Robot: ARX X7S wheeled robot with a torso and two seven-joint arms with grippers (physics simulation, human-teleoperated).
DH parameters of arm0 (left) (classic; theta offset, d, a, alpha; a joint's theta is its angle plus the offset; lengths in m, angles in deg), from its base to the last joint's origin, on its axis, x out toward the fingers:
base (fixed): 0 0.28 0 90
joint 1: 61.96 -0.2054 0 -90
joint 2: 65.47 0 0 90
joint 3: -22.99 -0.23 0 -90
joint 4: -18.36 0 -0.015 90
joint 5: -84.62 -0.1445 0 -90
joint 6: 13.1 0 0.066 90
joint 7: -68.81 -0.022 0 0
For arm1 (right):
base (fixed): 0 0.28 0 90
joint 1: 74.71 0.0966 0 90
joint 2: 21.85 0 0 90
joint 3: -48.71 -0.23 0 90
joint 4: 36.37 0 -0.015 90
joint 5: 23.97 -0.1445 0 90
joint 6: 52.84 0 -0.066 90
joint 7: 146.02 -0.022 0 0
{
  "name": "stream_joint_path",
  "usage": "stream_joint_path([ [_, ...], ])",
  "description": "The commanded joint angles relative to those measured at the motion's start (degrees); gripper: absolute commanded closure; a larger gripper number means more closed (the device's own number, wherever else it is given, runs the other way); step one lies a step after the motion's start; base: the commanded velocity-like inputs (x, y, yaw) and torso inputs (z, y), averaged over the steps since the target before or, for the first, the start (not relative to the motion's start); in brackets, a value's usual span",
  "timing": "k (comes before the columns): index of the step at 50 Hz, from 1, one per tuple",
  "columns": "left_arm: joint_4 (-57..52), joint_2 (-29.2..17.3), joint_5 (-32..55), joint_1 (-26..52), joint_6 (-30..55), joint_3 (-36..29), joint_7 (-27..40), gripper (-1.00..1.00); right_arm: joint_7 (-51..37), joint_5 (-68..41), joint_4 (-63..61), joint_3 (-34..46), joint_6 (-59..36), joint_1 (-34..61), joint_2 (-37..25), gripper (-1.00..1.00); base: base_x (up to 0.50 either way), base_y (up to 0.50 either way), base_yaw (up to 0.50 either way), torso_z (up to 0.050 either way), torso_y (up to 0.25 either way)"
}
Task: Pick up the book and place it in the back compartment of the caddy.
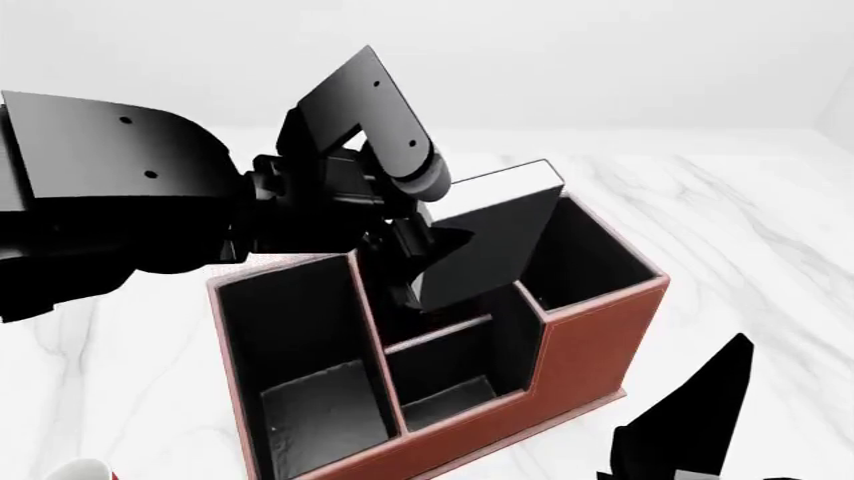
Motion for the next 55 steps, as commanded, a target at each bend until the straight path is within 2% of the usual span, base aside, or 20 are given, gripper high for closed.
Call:
stream_joint_path([
  [1,1.6,1.5,-1.8,1.5,-1.1,2.7,-0.9,1.0,1.0,0.9,-0.2,-1.0,-0.2,-0.1,0.8,-1.0,0.0,0.0,0.0,0.0,0.0],
  [16,6.3,2.0,-0.4,-2.1,-1.9,2.5,-1.3,1.0,0.7,1.2,0.2,-0.7,-0.2,0.1,0.6,-1.0,0.0,0.0,0.0,0.001,0.001],
  [55,5.9,1.9,-4.4,-6.5,-4.0,-1.3,-3.5,1.0,-0.1,1.4,0.5,-0.3,-0.5,0.3,0.1,-1.0,0.0,0.0,0.0,0.0,0.001],
])
